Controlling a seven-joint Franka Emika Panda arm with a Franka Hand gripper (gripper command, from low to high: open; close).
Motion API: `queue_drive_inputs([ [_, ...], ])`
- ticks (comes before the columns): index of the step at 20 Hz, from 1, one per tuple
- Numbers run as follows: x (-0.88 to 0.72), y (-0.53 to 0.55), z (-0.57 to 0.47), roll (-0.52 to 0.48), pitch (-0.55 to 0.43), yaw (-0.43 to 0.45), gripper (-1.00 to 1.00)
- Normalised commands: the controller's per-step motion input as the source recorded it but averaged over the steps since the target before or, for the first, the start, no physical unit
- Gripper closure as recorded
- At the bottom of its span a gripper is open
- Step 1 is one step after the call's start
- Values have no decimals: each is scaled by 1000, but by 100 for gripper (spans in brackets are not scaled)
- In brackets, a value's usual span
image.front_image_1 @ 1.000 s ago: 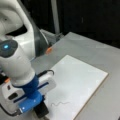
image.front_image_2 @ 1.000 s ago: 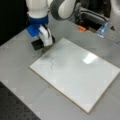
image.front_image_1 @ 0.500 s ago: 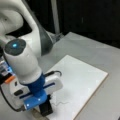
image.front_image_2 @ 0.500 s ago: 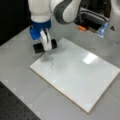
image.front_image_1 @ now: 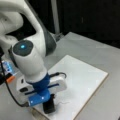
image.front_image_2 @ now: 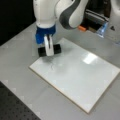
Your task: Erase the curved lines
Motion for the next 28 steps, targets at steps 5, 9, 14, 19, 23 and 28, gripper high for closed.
queue_drive_inputs([
  [5, -172, 62, -261, 153, -192, -110, 100],
  [9, -195, -24, -267, 104, -187, -65, 100],
  [14, -201, -25, -199, 28, -170, -81, 100],
  [19, -231, 52, -162, -36, -141, -92, 100],
  [23, -195, 153, -200, -51, -138, -72, 100],
  [28, -153, 272, -257, -61, -146, -86, 100],
])
